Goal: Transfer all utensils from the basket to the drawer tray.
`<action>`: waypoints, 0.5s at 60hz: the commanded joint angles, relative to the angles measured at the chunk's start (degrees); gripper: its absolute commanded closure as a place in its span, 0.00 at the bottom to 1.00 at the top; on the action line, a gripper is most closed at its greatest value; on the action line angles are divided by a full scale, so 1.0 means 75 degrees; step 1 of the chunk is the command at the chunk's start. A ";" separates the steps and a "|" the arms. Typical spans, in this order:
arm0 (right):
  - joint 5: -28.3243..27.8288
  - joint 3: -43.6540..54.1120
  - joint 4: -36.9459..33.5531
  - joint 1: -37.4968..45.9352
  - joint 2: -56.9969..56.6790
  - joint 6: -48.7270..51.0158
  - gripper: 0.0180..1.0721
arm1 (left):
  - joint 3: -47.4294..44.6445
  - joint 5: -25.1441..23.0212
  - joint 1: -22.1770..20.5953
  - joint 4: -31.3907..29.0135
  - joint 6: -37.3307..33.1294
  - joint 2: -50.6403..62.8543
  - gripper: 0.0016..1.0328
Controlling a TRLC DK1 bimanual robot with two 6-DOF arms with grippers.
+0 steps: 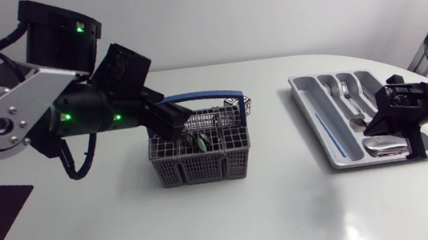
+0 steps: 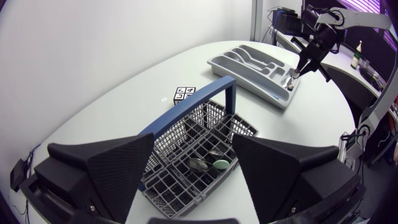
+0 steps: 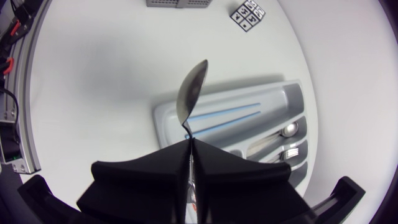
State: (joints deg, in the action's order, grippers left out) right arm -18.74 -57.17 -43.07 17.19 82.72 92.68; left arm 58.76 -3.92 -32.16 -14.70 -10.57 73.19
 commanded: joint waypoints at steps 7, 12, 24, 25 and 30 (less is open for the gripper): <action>0.0448 0.0122 0.0762 0.0919 0.0737 0.1130 0.95 | -0.0358 0.0101 0.0023 0.0085 -0.0173 -0.0008 0.15; 0.0694 -0.0018 0.1055 0.1306 0.1123 0.1494 0.95 | -0.0417 0.0148 0.0034 0.0097 -0.0173 -0.0020 0.15; 0.1280 0.0181 0.2262 0.1833 0.1768 0.2103 0.95 | -0.0499 0.0453 0.0023 0.0097 -0.0185 -0.0032 0.15; 0.1327 0.0204 0.2309 0.1856 0.1815 0.2126 0.95 | -0.0511 0.0453 0.0011 0.0097 -0.0185 -0.0032 0.15; 0.1409 0.0333 0.2825 0.1938 0.2002 0.2291 0.95 | -0.0558 0.0511 0.0011 0.0097 -0.0196 -0.0032 0.15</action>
State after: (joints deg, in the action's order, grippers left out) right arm -8.82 -56.84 -23.79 31.00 95.68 106.69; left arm 56.36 -0.73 -32.16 -14.31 -10.98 73.19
